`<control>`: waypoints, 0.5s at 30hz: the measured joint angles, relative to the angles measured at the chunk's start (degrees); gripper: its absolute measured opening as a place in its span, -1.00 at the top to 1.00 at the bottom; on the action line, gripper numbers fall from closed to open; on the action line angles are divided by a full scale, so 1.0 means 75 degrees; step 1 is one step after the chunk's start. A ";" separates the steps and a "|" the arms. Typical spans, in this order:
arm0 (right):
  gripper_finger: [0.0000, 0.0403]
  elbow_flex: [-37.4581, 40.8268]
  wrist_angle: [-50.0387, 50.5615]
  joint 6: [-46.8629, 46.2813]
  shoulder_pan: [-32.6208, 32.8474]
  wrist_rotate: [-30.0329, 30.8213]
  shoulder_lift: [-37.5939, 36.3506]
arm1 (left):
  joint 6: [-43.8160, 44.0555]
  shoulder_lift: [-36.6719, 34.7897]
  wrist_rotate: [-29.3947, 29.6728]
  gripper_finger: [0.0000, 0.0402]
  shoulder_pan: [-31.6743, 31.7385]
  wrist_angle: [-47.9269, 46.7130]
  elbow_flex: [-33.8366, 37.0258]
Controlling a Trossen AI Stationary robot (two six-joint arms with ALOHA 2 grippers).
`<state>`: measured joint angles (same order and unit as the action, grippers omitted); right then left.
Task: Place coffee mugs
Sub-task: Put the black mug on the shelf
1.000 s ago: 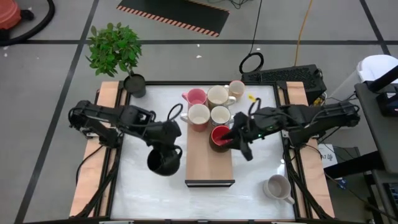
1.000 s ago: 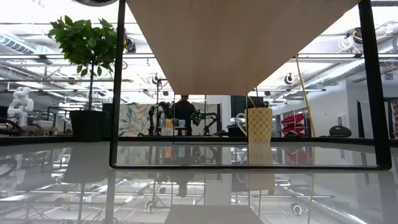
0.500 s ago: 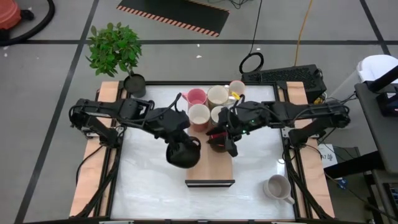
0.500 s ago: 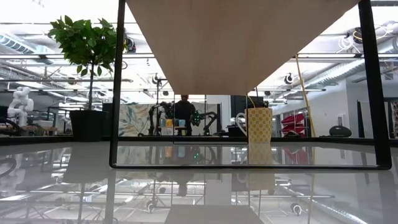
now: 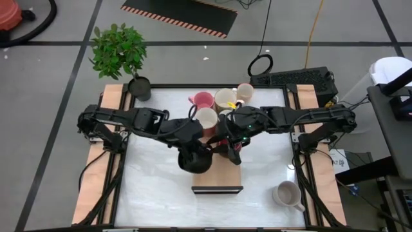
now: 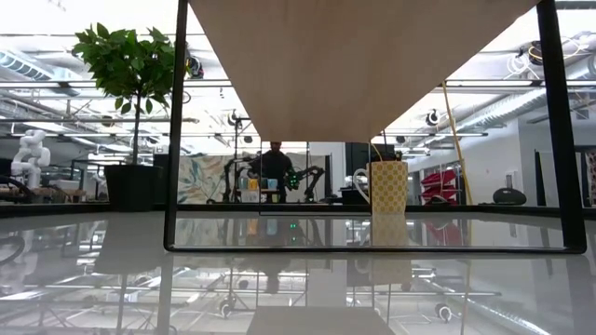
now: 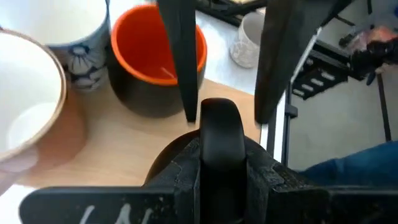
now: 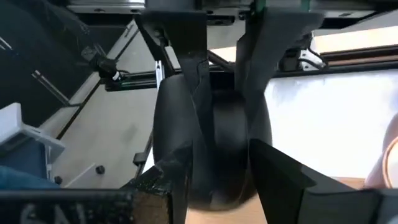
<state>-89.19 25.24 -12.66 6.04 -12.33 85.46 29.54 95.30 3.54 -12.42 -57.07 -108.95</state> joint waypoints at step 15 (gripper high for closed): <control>0.74 -0.0003 0.0257 0.0252 -0.0006 -0.0029 0.0024 | 0.0144 0.0103 0.0663 0.65 -0.0053 0.0265 0.0000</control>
<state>-89.21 27.17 -10.78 6.00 -12.55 85.64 30.62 96.07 8.52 -12.82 -55.08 -108.95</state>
